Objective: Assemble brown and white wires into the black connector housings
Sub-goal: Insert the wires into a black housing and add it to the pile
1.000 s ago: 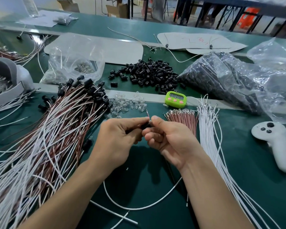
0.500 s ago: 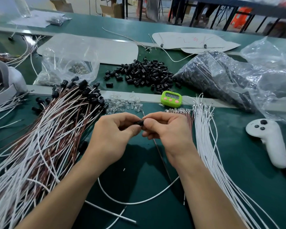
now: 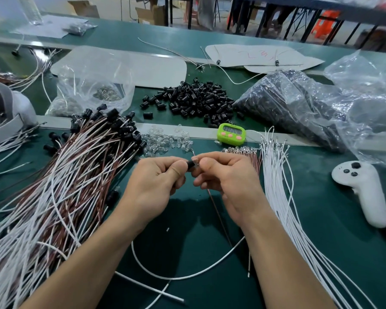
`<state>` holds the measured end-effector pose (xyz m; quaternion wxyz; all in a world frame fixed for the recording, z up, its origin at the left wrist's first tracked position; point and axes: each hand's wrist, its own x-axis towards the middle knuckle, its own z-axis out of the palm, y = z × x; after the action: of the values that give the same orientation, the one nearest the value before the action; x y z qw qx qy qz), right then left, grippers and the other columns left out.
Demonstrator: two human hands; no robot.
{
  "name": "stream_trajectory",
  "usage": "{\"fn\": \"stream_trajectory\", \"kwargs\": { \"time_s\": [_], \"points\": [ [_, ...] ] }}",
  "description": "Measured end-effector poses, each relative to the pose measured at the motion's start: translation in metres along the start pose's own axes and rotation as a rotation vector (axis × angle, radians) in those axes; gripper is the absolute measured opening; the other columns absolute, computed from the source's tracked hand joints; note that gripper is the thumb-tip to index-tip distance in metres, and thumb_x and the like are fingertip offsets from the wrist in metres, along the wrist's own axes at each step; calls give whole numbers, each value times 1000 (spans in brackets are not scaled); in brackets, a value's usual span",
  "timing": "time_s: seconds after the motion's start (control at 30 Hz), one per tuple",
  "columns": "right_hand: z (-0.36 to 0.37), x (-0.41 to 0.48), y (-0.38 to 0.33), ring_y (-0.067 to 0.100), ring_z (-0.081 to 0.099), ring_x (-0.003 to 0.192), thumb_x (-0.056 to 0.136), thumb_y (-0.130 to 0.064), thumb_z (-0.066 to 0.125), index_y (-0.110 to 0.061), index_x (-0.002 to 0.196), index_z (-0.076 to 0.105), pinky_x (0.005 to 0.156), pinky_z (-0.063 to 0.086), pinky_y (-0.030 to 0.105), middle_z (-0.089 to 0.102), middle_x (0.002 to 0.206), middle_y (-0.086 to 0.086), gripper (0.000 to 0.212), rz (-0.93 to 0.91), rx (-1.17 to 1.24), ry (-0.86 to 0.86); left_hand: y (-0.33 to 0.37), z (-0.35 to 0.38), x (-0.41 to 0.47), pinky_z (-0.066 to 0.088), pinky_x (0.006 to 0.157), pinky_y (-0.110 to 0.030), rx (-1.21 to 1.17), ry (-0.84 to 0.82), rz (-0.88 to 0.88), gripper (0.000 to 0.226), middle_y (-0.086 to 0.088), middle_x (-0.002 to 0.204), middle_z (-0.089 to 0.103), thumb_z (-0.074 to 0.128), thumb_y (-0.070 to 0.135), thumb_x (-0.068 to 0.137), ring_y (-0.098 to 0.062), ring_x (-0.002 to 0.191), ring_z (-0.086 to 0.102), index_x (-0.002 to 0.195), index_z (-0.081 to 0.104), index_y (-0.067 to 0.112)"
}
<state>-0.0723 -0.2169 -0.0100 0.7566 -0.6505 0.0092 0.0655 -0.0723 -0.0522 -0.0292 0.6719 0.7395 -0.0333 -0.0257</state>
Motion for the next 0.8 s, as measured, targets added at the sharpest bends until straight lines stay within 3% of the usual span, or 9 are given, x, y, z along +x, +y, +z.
{"fn": "stream_trajectory", "kwargs": {
  "time_s": [0.1, 0.2, 0.27, 0.33, 0.4, 0.53, 0.6, 0.67, 0.8],
  "points": [
    [4, -1, 4, 15, 63, 52, 84, 12, 71, -13, 90, 80, 52, 49, 20, 71, 66, 9, 27, -21, -104, -56, 0, -2, -1, 21, 42, -21, 54, 34, -31, 40, 6, 50, 41, 61, 17, 101, -9, 45, 25, 63, 73, 24],
    [7, 1, 7, 16, 63, 51, 84, 10, 75, -12, 83, 80, 51, 49, 21, 72, 65, 8, 22, -56, -102, -4, 3, 1, -3, 33, 45, -16, 35, 113, -43, 23, 7, 48, 53, 74, 16, 91, -6, 44, 38, 73, 81, 27],
    [5, 2, 7, 17, 65, 54, 84, 8, 76, -13, 81, 80, 54, 52, 22, 74, 68, 10, 21, -63, -87, 5, 5, 3, -6, 40, 53, -24, 55, 116, -26, 12, -1, 54, 62, 81, 22, 86, -9, 51, 46, 78, 81, 31],
    [3, 2, 8, 17, 66, 56, 83, 8, 76, -15, 78, 80, 55, 53, 23, 75, 69, 10, 23, -86, -112, 28, 4, 4, -10, 45, 54, -30, 198, 141, 7, 6, 2, 58, 68, 81, 33, 84, -15, 51, 52, 80, 78, 30],
    [3, 3, 10, 17, 68, 57, 82, 8, 77, -18, 76, 80, 56, 53, 22, 76, 69, 6, 26, -108, -160, 55, 4, 4, -11, 49, 54, -30, 423, 218, 42, 14, 15, 62, 69, 76, 45, 86, -10, 54, 60, 77, 72, 34],
    [3, 4, 12, 15, 71, 60, 79, 9, 75, -24, 75, 81, 58, 54, 22, 76, 70, 4, 33, -139, -222, 68, 6, 2, -10, 34, 54, -26, 750, 224, 75, 31, 19, 59, 60, 63, 59, 88, -4, 57, 53, 69, 63, 34],
    [3, 3, 12, 16, 71, 60, 80, 11, 73, -21, 77, 81, 58, 55, 23, 76, 70, 6, 34, -119, -210, 52, 5, -2, -6, 31, 52, -31, 695, 157, 45, 27, 16, 53, 57, 67, 57, 87, -7, 49, 46, 70, 66, 36],
    [3, 2, 11, 16, 71, 60, 86, 13, 68, -16, 83, 80, 59, 56, 22, 76, 72, 9, 31, -54, -96, 24, 3, -5, -3, 28, 48, -28, 458, 130, 19, 20, 11, 46, 50, 75, 49, 80, -8, 42, 34, 71, 70, 32],
    [2, 2, 6, 17, 72, 58, 92, 9, 65, -7, 83, 75, 56, 57, 22, 75, 71, 13, 21, 51, 80, 14, 0, -6, -1, 18, 42, -22, 172, 148, 19, 20, 5, 48, 43, 83, 15, 81, -11, 46, 26, 68, 69, 15]
  ]
}}
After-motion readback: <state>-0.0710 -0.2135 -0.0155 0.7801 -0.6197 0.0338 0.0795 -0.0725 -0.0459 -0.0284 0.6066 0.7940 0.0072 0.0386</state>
